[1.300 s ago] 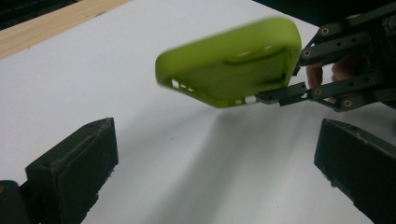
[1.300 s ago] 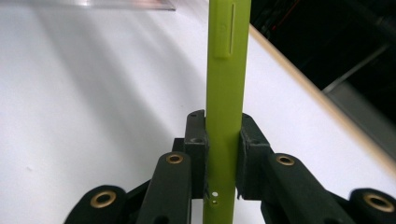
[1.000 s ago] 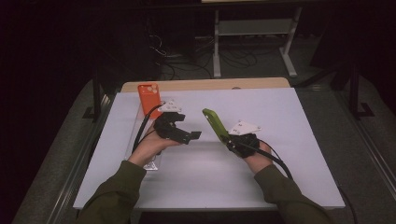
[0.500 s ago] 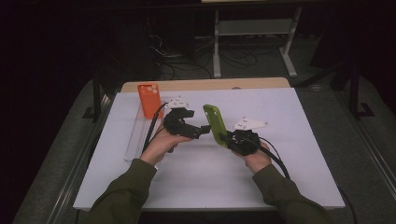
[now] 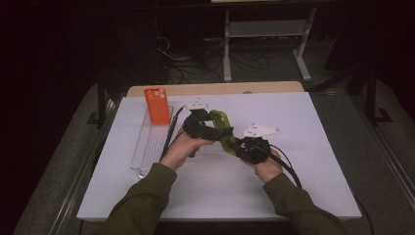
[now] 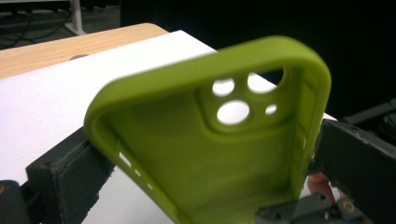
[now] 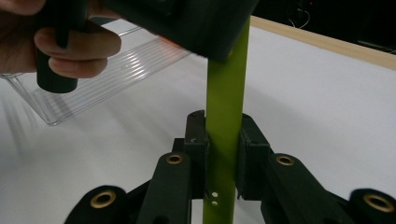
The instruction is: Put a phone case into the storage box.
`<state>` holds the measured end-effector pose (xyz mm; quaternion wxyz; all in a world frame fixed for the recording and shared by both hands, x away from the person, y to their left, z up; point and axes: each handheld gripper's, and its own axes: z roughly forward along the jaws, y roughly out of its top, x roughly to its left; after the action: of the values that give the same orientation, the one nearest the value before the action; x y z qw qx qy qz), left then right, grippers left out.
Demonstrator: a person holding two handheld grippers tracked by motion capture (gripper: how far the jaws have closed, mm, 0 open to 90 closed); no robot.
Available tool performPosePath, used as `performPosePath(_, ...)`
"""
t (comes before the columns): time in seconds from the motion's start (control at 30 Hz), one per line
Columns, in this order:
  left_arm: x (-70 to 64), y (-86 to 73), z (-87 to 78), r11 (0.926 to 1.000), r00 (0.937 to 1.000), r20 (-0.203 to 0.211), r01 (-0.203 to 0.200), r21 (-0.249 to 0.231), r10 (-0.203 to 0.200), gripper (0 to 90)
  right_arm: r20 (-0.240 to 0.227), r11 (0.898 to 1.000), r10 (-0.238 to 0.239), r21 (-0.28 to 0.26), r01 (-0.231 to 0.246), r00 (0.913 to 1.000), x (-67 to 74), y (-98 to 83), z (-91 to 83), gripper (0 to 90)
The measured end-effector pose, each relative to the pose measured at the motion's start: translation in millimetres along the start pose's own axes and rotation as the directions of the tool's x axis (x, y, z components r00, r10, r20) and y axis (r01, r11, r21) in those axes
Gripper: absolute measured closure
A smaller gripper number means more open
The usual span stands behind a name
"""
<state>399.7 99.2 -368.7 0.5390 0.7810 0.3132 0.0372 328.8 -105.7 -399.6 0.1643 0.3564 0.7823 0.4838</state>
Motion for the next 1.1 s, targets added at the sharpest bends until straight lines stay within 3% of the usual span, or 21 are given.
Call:
performPosePath(0.1, 1.4, 0.3, 0.3, 0.9999, 0.9998, -0.015, 0.01, -0.008, -0.01, 6.5, 0.0, 1.0, 0.003, 0.005, -0.003, 1.0, 0.8, -0.7, 1.2, 76.3)
performPosePath(0.3, 3.1, 0.6, -1.2, 0.9998, 0.9999, 0.0, 0.014, -0.015, -0.014, 8.9, 0.009, 1.0, -0.012, 0.012, 0.012, 0.9999, 0.4, -1.1, 2.0, 76.2)
performPosePath(0.5, 5.5, 2.8, -5.0, 0.9986, 0.9984, 0.03, 0.048, -0.022, -0.047, 13.6, 0.016, 0.999, -0.031, 0.027, 0.031, 0.9994, 1.7, -1.3, 3.4, 74.8)
performPosePath(0.57, 5.8, 3.8, -6.1, 0.9995, 0.9996, 0.008, 0.028, -0.012, -0.028, 14.8, 0.012, 0.999, -0.036, 0.033, 0.035, 0.9993, 2.7, -1.3, 4.5, 70.7)
performPosePath(0.67, 7.5, 3.4, -6.6, 0.9983, 0.9981, 0.02, 0.059, -0.005, -0.059, 15.2, 0.013, 0.999, -0.041, 0.031, 0.041, 0.9991, 3.0, -0.6, 3.6, 75.2)
performPosePath(0.77, 8.0, 4.0, -7.1, 0.9984, 0.9982, 0.022, 0.056, -0.011, -0.055, 15.5, 0.012, 0.999, -0.044, 0.028, 0.044, 0.999, 2.4, -0.5, 3.6, 74.8)
performPosePath(1.1, 11.4, 10.8, -14.8, 0.9987, 0.9988, -0.005, 0.05, -0.011, -0.05, 15.9, -0.004, 0.999, -0.046, 0.03, 0.046, 0.999, -0.7, -1.0, -5.2, 51.8)
